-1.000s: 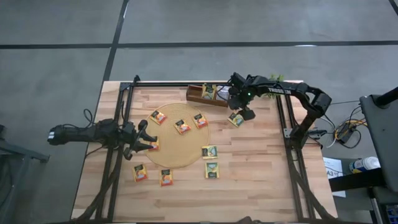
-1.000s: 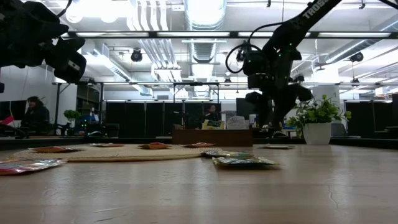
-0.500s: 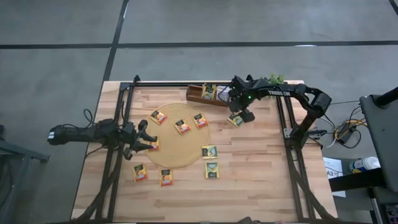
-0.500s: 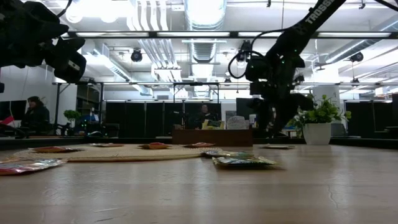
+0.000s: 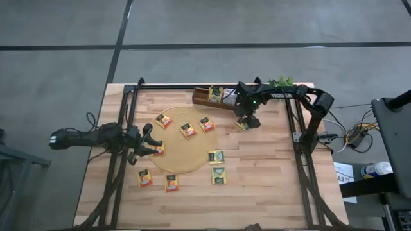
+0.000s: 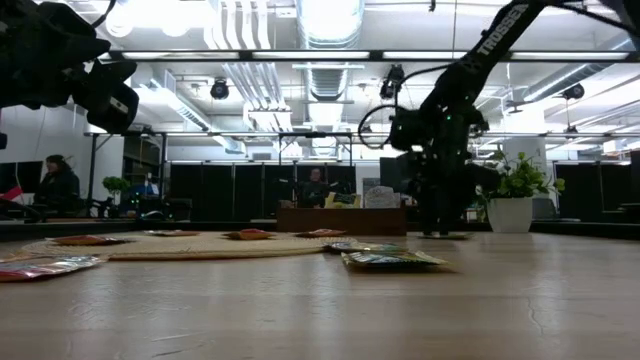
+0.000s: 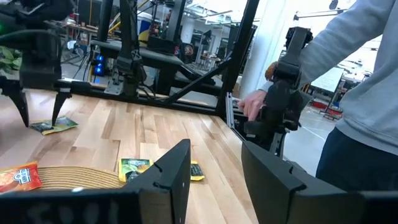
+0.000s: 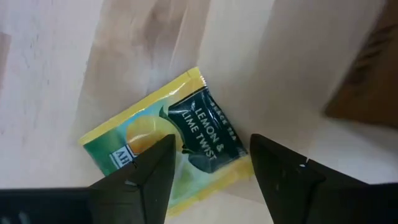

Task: Pick & Place Tea
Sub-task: Put the top yellow tea bag into the middle section of the wooden organizer

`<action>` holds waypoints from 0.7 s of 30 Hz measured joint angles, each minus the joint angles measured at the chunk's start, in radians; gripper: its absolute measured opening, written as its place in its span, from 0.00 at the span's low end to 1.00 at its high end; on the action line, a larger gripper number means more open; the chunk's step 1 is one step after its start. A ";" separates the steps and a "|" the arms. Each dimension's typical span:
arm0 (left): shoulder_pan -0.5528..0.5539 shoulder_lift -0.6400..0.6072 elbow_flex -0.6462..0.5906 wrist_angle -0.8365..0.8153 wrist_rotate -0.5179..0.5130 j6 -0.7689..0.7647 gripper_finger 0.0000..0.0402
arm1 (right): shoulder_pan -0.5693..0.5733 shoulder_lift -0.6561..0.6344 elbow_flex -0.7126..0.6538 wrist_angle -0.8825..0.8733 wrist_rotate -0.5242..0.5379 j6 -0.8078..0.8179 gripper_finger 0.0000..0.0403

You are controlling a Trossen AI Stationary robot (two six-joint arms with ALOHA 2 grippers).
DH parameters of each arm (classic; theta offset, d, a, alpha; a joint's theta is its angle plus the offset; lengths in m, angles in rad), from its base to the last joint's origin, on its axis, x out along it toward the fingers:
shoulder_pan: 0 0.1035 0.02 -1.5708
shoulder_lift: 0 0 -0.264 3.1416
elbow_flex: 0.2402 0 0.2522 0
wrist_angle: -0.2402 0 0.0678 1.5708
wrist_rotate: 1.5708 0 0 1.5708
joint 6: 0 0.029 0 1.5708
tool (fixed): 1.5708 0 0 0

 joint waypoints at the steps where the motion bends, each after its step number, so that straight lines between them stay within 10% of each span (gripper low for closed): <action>1: 0.000 0.000 0.000 0.000 0.000 0.000 0.34 | 0.000 0.017 0.014 -0.017 -0.002 0.004 0.50; 9: 0.000 0.000 0.000 0.000 0.000 0.000 0.34 | 0.001 0.085 0.078 -0.097 0.015 0.012 0.45; 21: 0.000 0.000 0.000 0.000 0.000 0.000 0.34 | 0.007 0.094 0.147 -0.127 0.065 0.080 0.03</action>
